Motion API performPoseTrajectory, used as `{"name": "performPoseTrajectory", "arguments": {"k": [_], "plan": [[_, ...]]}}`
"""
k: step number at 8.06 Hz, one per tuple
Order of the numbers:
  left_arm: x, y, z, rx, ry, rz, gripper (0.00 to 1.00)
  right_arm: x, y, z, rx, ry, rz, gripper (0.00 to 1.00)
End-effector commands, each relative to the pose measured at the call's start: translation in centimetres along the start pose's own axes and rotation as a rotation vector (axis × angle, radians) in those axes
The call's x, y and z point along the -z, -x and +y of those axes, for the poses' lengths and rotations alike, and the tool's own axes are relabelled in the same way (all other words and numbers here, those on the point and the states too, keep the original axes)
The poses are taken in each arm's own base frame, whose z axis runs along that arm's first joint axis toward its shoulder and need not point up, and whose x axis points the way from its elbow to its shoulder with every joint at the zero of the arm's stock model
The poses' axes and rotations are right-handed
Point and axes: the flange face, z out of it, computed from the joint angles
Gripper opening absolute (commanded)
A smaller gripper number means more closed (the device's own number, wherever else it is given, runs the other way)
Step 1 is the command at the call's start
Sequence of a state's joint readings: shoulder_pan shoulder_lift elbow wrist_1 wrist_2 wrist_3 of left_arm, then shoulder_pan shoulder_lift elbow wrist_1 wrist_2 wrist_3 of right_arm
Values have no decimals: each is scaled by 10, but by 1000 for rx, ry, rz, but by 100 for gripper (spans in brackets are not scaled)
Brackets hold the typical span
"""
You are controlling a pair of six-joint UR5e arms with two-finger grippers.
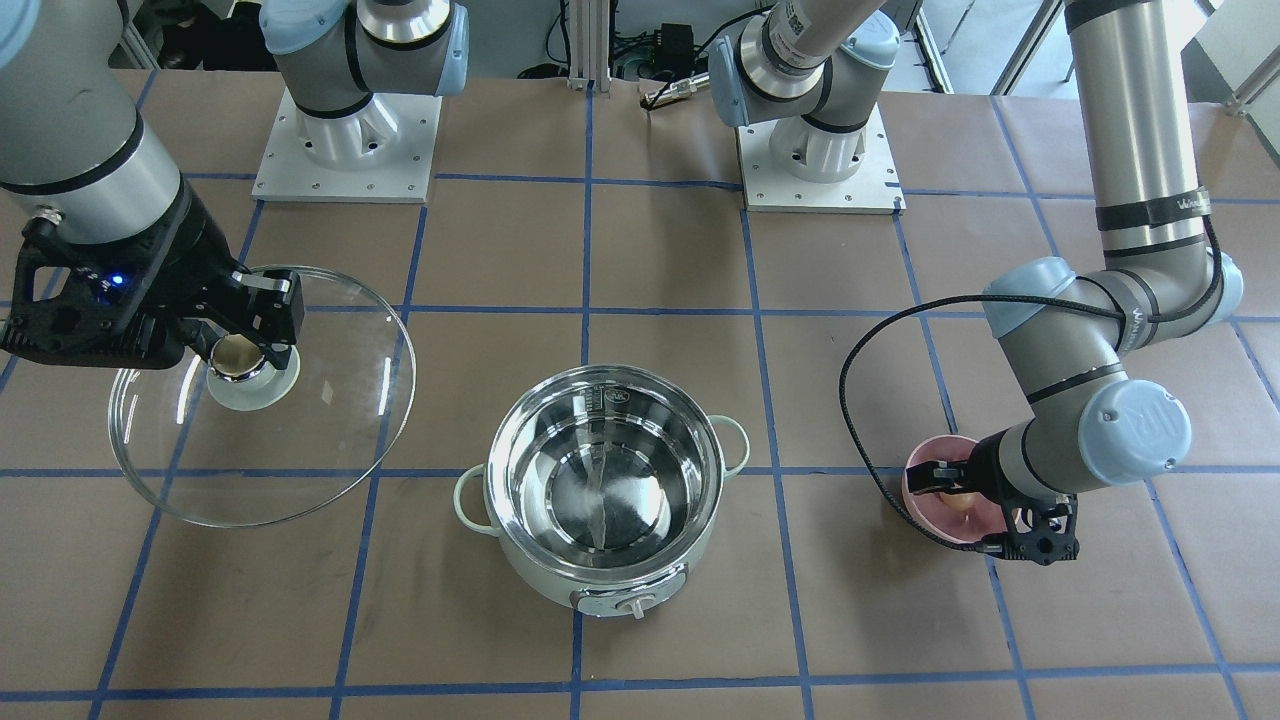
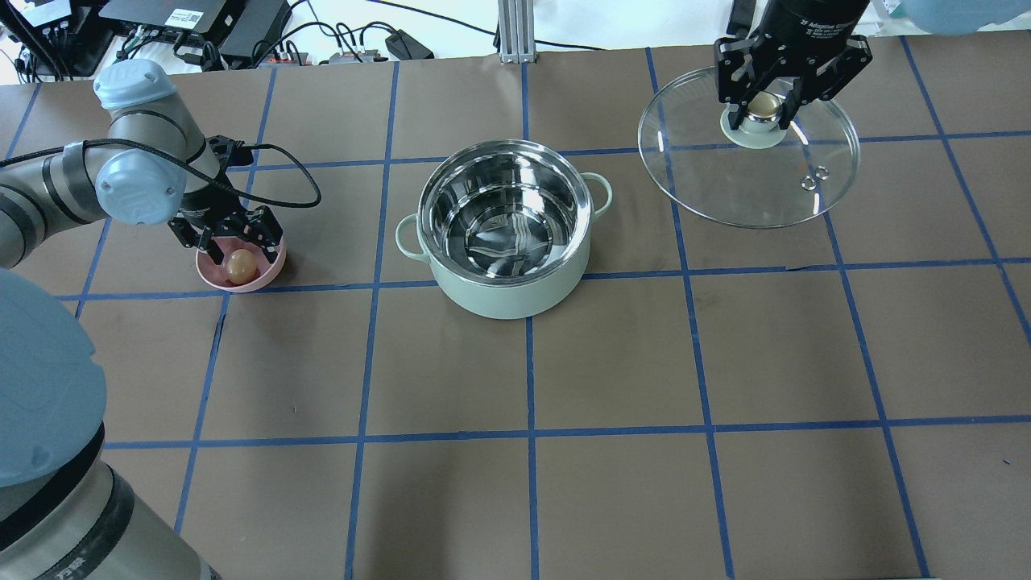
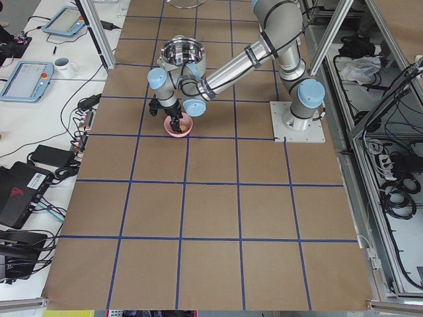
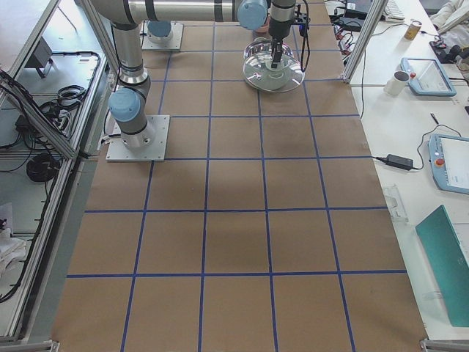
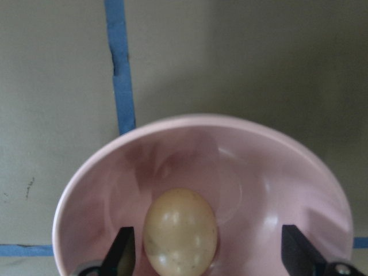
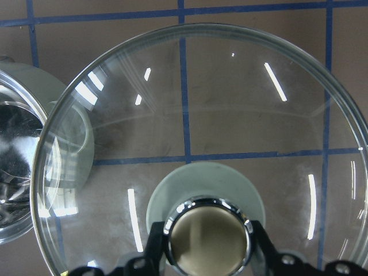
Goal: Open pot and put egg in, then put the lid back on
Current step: 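Close the left gripper on the brown egg in the pink bowl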
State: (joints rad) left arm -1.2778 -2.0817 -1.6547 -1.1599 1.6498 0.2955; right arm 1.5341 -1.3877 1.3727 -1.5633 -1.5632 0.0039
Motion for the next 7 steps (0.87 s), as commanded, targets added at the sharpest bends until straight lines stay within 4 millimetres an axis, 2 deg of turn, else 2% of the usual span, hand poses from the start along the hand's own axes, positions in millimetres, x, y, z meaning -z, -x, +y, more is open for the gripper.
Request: {"name": "performPoseTrajectory", "arguments": {"k": [1,2,3,4,6,7], "plan": [[-1,0,0,-1,2,0,50,0,-2,1,8,1,18,3],[-1,0,0,-1,2,-2,37,-1,-3,1,10,3,20,3],[-1,0,0,-1,1,-2,28,-2,-2,2,11,9,20,3],[-1,0,0,1,1,-2,27,-4,-3,3,13,14,23,3],[2,1,0,1,-3,-5,12,-5,-4,5,24,14,29,3],[18,1,5,13,-27,-14,9,-5,-4,4,24,12,27,3]]}}
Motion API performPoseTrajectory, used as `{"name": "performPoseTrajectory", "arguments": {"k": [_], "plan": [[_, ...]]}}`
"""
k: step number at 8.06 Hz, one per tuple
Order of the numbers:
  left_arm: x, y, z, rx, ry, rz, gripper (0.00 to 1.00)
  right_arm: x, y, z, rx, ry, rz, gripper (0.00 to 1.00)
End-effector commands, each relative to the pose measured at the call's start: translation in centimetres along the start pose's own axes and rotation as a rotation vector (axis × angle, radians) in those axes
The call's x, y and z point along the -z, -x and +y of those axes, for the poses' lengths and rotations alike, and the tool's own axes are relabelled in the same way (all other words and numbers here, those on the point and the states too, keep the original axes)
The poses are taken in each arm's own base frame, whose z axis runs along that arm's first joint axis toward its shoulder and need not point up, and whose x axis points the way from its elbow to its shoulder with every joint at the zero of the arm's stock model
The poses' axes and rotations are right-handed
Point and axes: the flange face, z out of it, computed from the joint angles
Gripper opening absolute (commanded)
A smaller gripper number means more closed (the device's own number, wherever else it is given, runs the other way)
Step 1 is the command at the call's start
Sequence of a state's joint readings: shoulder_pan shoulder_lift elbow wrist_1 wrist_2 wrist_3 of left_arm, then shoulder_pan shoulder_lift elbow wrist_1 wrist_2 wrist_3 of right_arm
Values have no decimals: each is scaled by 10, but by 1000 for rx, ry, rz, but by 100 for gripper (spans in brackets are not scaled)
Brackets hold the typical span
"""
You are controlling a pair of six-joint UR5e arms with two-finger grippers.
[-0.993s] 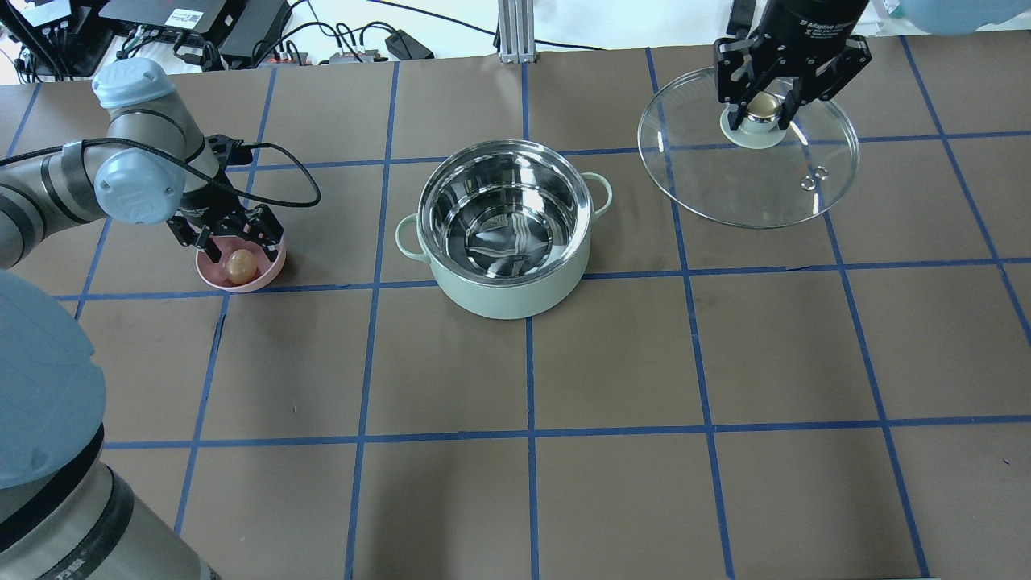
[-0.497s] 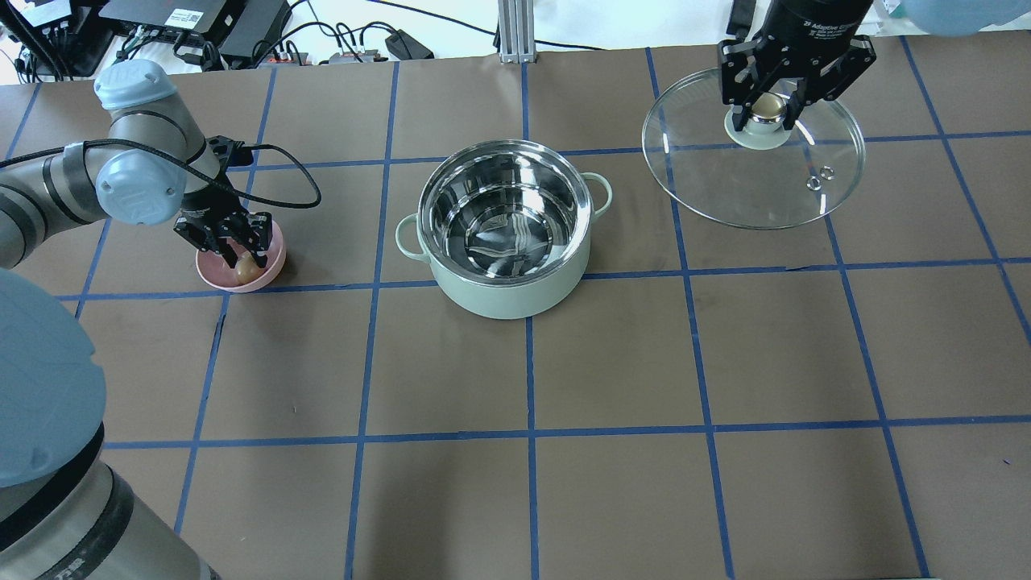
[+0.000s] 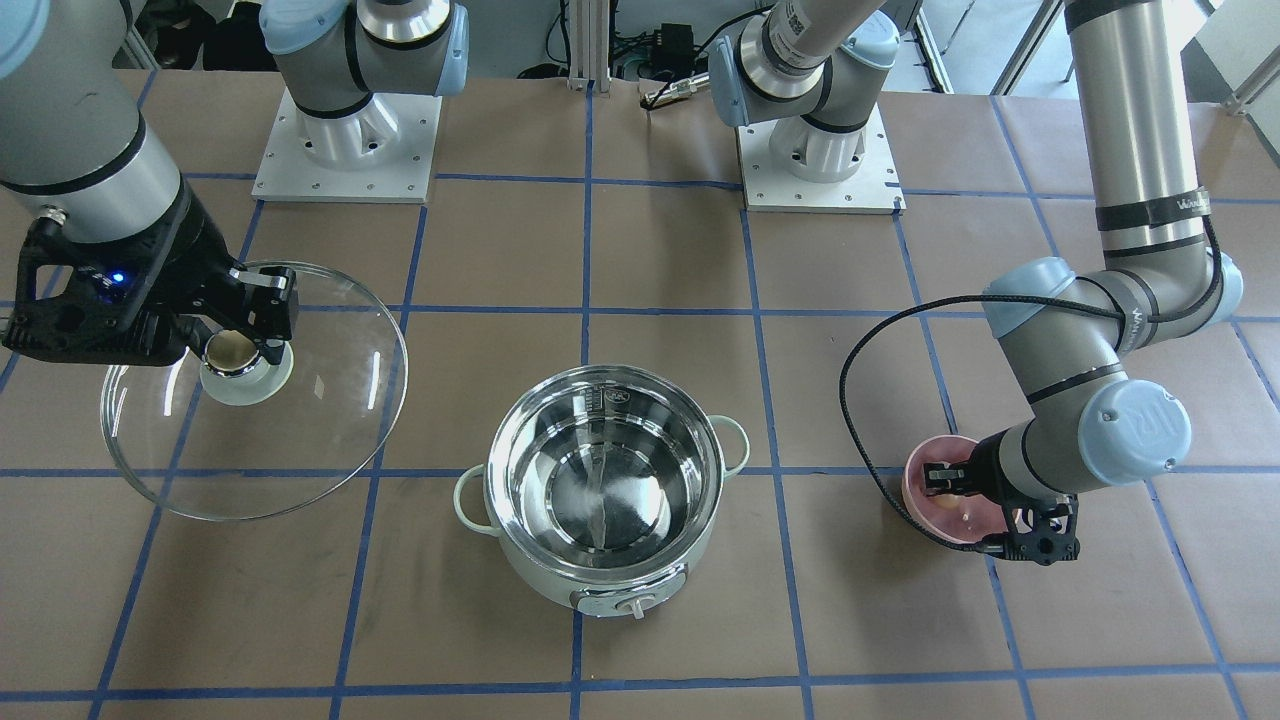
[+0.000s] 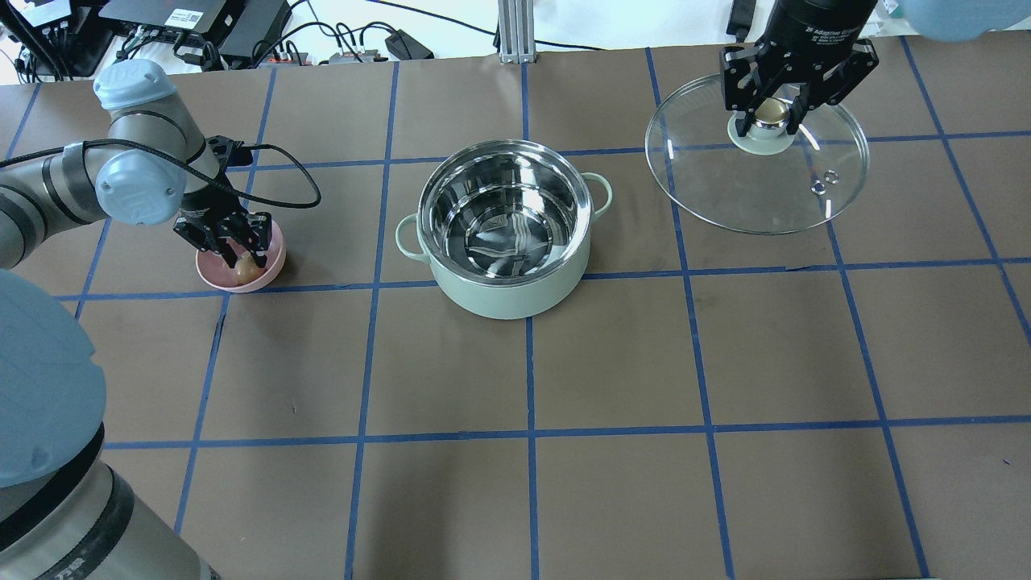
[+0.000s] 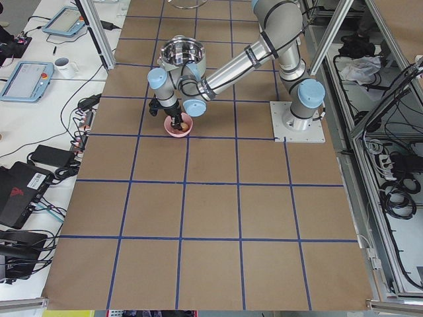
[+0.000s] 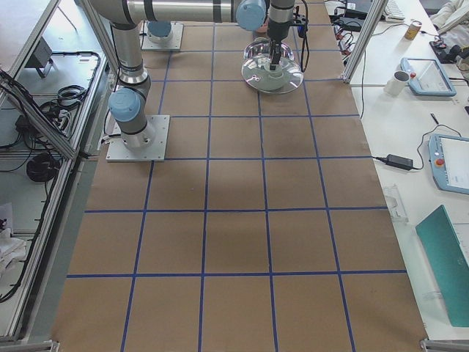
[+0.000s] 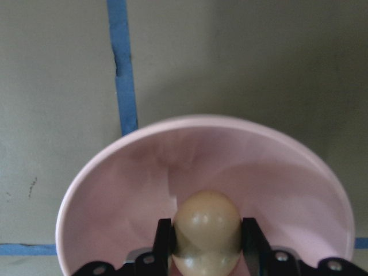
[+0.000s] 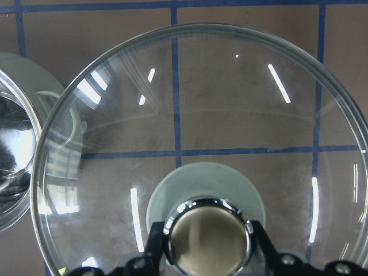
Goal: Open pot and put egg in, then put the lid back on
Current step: 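Close the left gripper on the brown egg in the pink bowl, then lift the egg with the left gripper and carry it over the open pot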
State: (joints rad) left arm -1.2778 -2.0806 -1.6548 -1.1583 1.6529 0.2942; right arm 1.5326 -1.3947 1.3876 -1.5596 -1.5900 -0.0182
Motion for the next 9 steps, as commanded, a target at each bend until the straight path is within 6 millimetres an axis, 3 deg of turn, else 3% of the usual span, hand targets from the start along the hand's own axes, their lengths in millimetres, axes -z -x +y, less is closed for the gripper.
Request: {"name": "performPoseTrajectory", "arguments": {"k": [1,3,5,7,9], "plan": [[40,0,11,17,-61,-20,9,-1,0,1,3,2,1,3],[84,-13,33,37,-98,-22,9,-3,0,1,3,7,1,3],[140,-54,62,13,-183,7,9,-3,0,3,3,8,2,3],[179,-119,82,87,-252,65,9,-6,0,3,3,13,4,3],[187,-196,89,91,-314,86,9,-6,0,3,3,13,4,3]]}}
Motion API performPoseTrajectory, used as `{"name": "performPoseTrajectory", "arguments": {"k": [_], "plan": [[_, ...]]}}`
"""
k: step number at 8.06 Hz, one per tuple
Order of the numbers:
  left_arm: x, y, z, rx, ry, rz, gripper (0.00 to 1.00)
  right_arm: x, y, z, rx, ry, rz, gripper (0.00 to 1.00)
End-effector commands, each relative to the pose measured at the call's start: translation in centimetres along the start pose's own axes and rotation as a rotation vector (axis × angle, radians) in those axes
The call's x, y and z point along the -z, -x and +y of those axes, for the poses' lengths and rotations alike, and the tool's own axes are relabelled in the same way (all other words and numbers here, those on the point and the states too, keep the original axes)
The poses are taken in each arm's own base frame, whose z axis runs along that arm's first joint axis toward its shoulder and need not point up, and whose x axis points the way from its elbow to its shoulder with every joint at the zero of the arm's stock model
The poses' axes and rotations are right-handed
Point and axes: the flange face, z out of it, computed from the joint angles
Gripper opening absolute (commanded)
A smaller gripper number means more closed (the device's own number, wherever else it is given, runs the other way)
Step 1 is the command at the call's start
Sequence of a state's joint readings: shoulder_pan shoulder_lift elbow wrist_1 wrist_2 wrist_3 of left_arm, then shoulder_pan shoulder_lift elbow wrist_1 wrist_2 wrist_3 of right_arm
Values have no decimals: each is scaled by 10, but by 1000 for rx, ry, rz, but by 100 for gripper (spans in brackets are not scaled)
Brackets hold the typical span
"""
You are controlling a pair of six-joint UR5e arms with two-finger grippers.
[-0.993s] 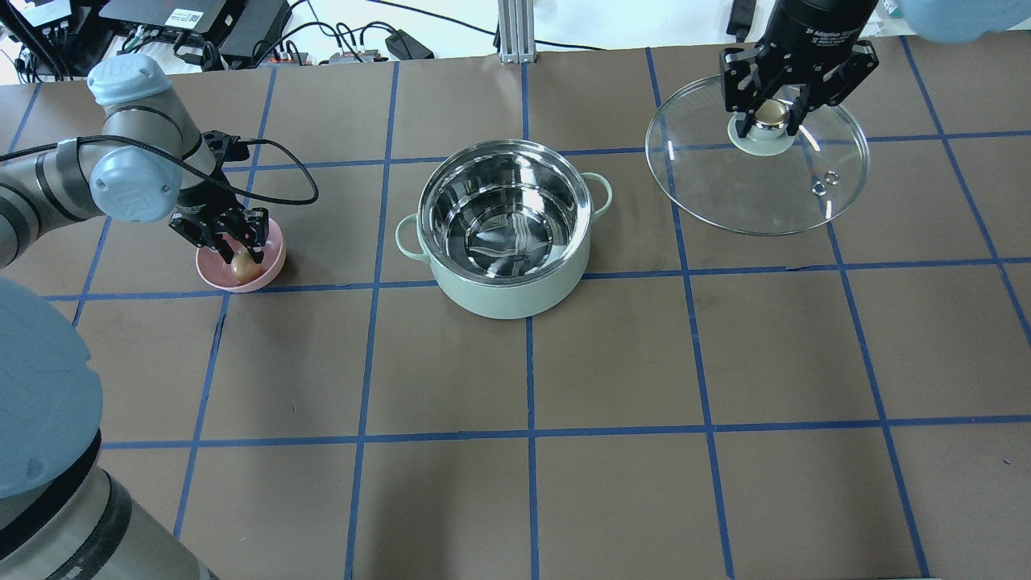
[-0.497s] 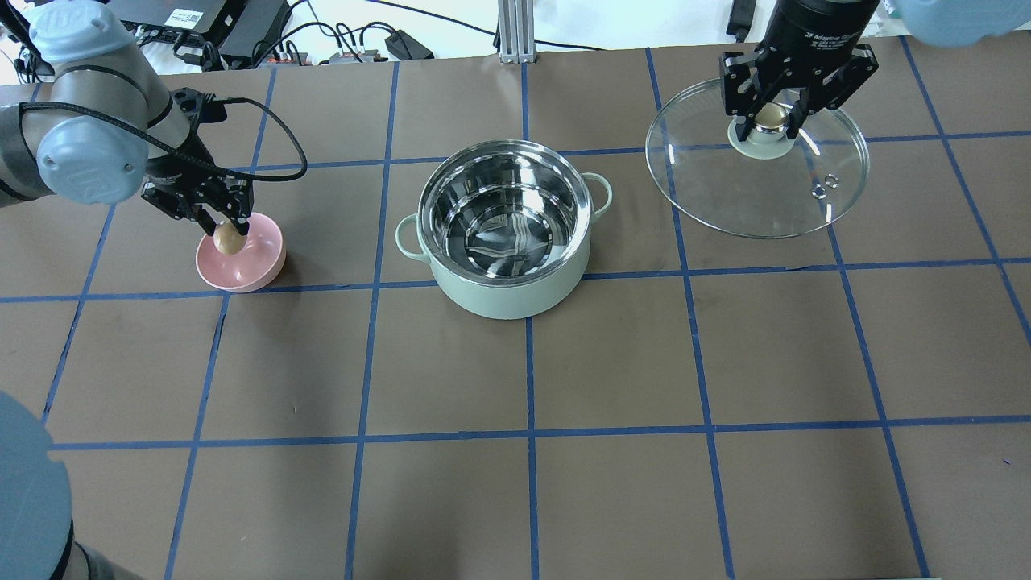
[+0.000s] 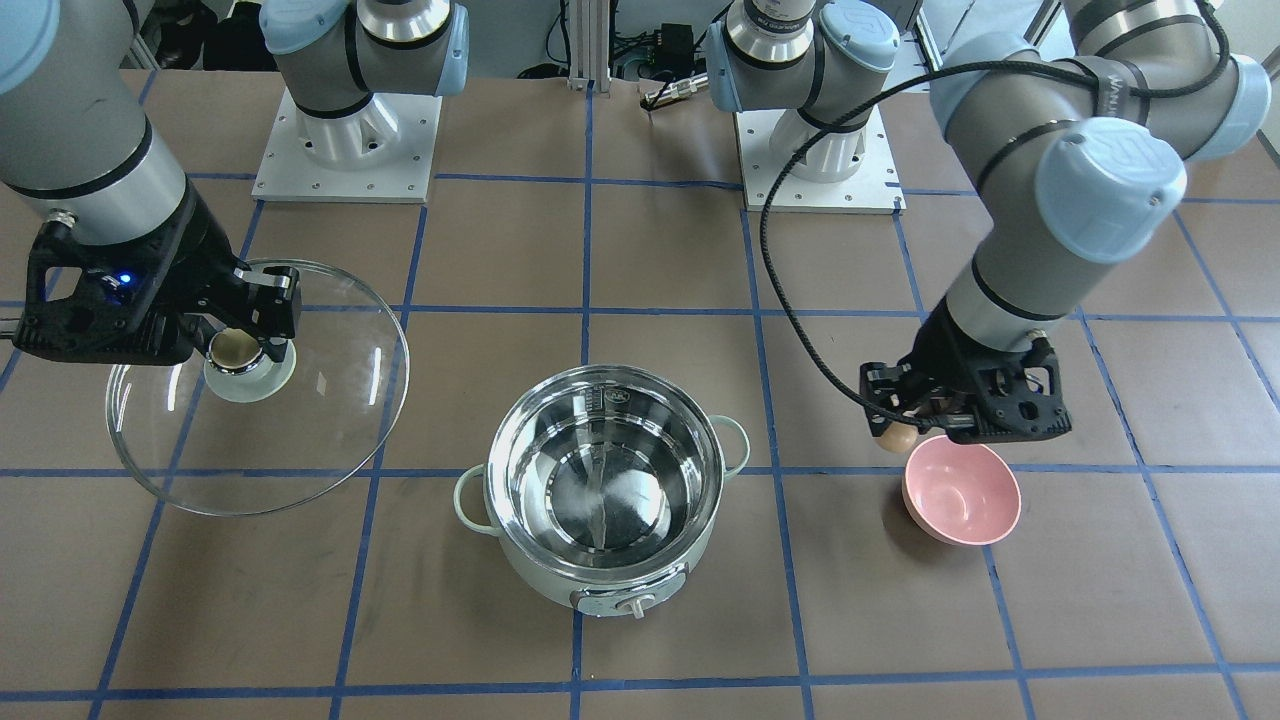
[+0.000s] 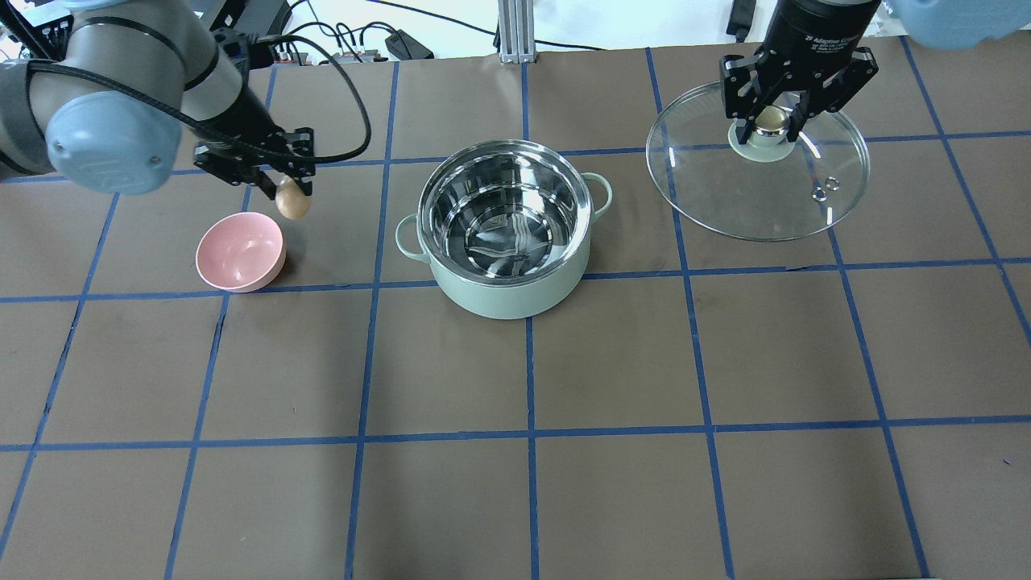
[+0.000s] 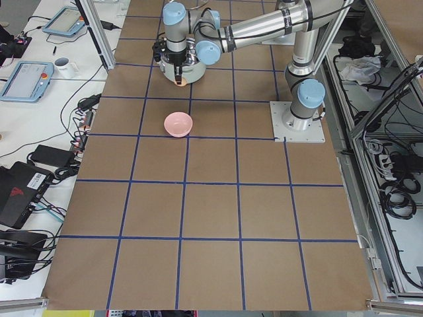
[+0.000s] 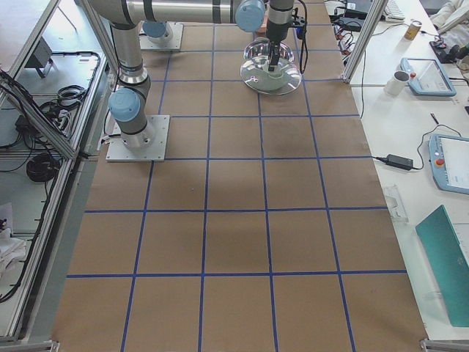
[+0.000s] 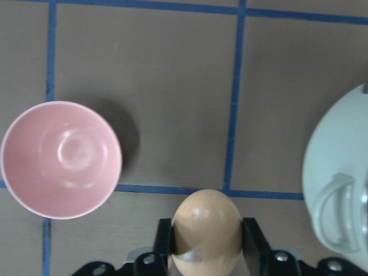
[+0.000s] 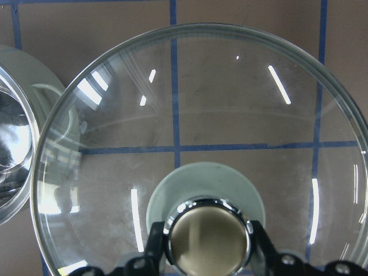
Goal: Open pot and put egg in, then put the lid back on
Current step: 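Lift the egg with the left gripper and carry it over the open pot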
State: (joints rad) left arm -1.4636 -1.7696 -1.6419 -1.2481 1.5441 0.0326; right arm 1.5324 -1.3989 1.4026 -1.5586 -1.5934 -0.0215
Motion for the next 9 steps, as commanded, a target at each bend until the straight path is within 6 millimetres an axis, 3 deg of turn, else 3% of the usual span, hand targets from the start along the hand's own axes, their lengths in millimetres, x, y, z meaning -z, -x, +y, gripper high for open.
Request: {"name": "performPoseTrajectory", "arguments": {"k": [1,4,5,6,8,9], "plan": [[15,-106,17,30,-119,57,9,0,0,0,2,1,5,3],[-19,-204,25,95,-107,114,9,0,0,0,2,1,5,3],[-47,-242,22,113,-111,129,9,0,0,0,2,1,5,3],[-72,-258,17,108,-115,136,9,0,0,1,2,0,5,3],[-105,-260,16,95,-64,111,9,-1,0,0,2,3,5,3],[-112,-259,17,94,-51,103,9,-2,-1,1,2,4,6,3]]}}
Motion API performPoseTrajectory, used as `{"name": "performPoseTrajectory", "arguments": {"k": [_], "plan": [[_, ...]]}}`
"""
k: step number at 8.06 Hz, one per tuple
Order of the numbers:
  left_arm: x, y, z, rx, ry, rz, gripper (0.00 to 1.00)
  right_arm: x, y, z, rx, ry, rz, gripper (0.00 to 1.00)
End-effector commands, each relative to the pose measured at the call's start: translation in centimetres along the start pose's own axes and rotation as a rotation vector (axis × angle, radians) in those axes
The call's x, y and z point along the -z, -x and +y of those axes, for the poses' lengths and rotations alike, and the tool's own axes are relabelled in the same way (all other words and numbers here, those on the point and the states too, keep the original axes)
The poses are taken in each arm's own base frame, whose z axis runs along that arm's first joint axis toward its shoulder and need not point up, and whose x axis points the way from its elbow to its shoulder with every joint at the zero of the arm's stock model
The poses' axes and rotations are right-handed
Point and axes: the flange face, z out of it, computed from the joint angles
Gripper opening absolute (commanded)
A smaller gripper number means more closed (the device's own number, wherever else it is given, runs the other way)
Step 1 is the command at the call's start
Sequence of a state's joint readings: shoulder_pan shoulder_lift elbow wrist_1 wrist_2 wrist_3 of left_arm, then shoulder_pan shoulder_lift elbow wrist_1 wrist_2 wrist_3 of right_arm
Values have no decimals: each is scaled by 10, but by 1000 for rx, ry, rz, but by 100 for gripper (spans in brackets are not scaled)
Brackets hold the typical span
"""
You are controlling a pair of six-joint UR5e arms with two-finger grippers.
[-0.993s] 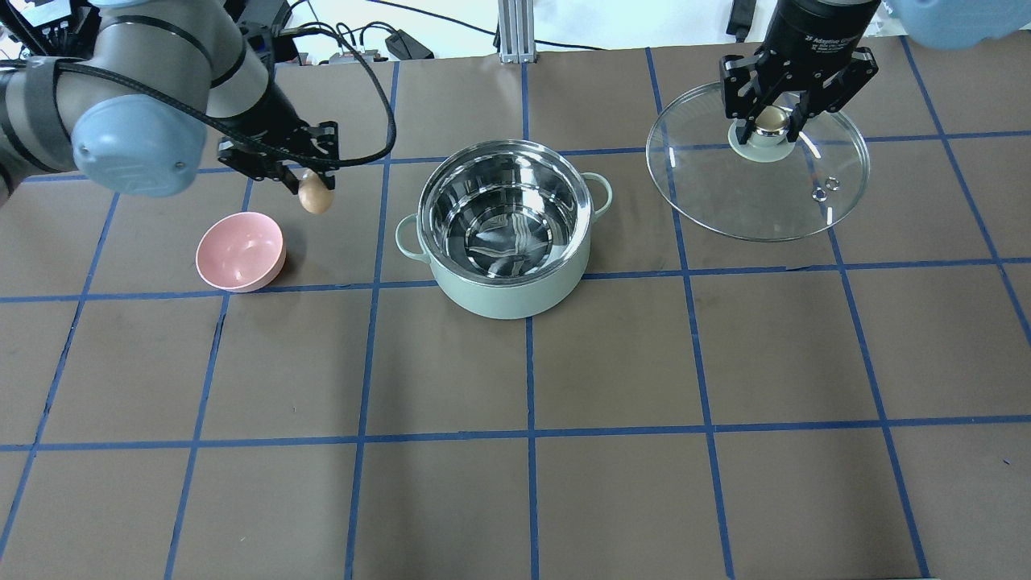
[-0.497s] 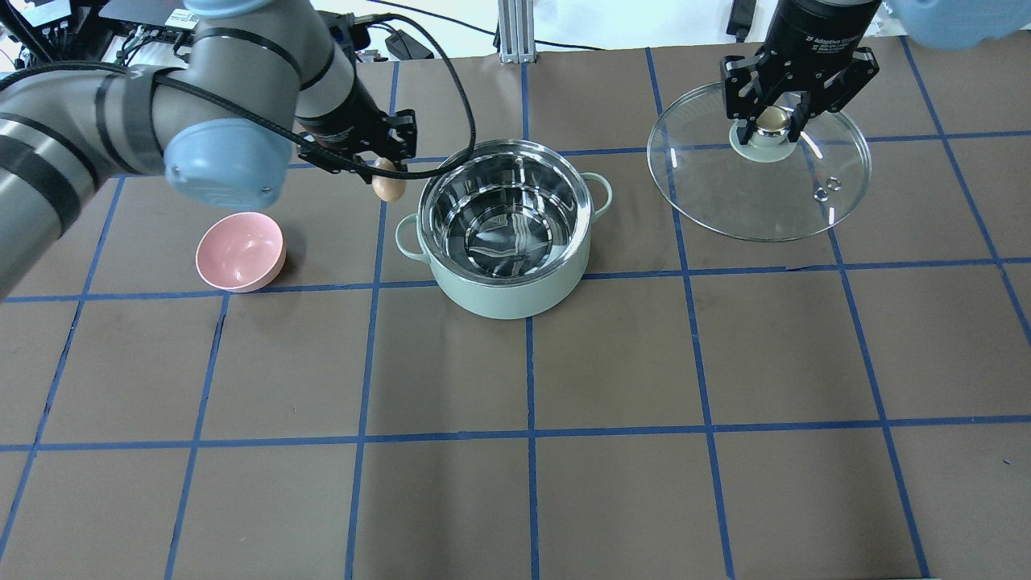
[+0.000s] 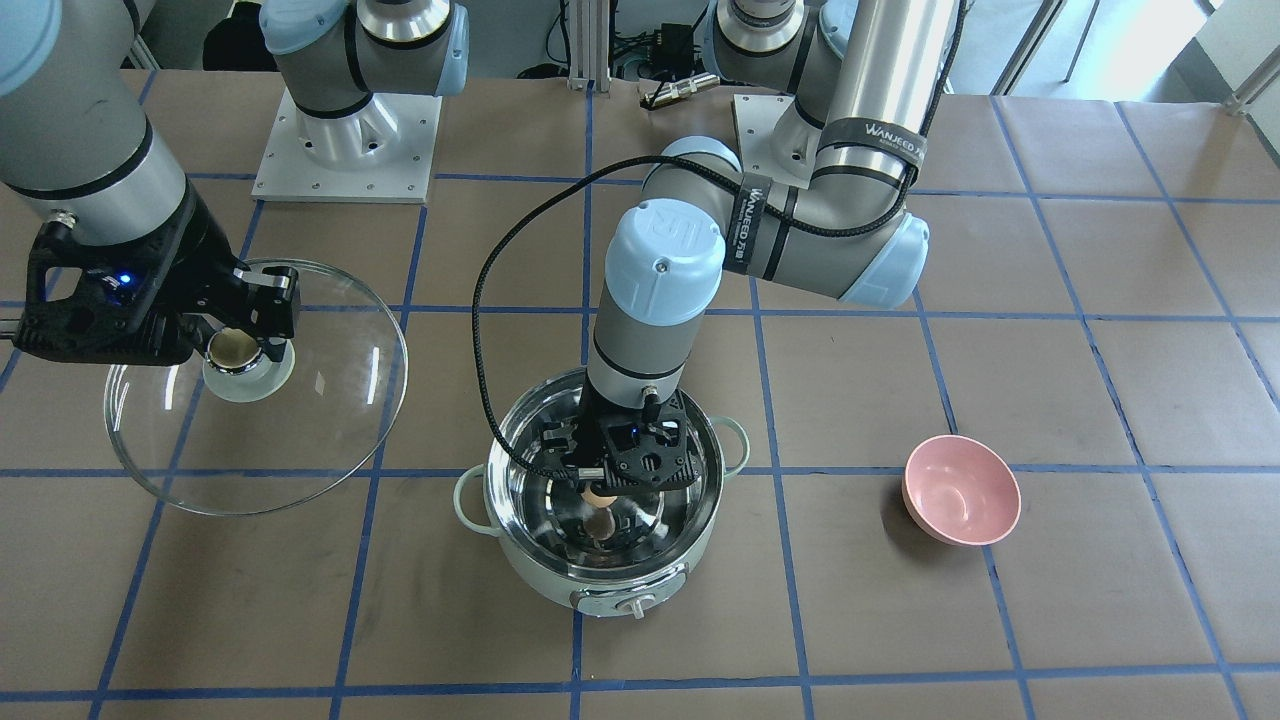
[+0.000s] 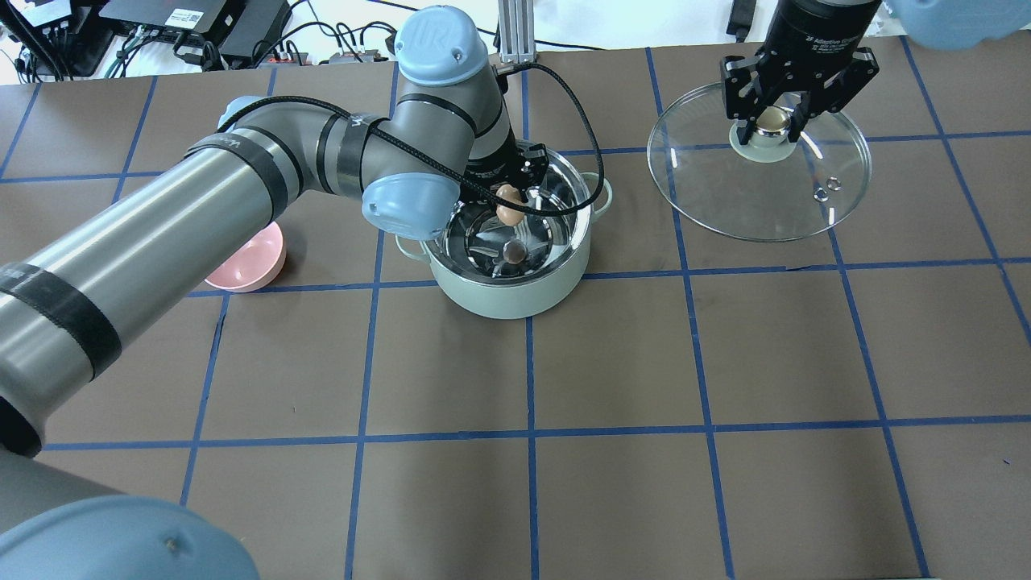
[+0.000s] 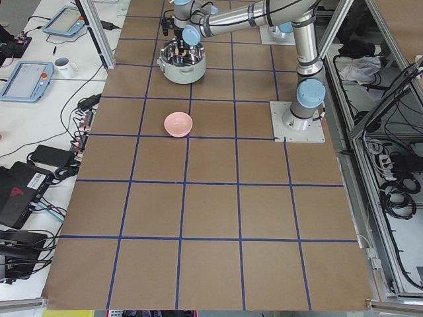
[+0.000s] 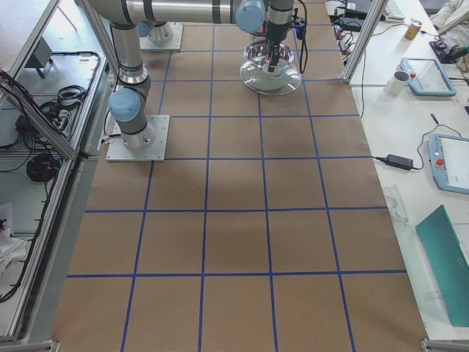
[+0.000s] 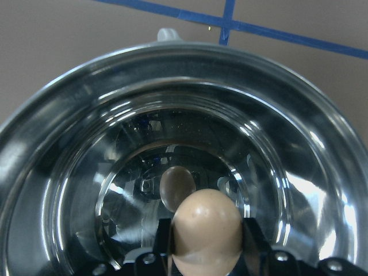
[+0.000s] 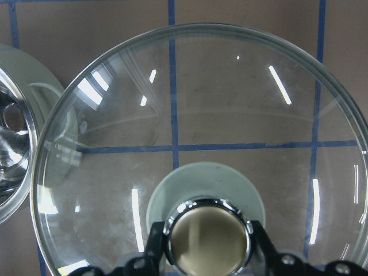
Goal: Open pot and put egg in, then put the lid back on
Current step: 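Lower the egg into the pot and open the left gripper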
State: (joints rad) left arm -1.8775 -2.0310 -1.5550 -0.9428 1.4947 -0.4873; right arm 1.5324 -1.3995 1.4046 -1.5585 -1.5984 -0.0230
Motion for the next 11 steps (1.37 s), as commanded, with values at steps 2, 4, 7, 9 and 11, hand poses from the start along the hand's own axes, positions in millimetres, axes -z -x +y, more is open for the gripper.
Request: {"name": "performPoseTrajectory", "arguments": {"k": [2,4,7,9,11], "plan": [[-43,2,3,-2,59,-33,9,-1,1,1,2,2,0,3],[-41,2,3,-5,57,-34,29,-4,1,1,0,7,-2,3],[-40,2,3,-4,56,-31,62,-7,1,1,5,7,-2,3],[-40,1,3,10,55,-30,100,-9,1,1,8,12,0,3],[-38,1,3,10,52,-28,100,-7,2,1,8,5,-9,3]]}}
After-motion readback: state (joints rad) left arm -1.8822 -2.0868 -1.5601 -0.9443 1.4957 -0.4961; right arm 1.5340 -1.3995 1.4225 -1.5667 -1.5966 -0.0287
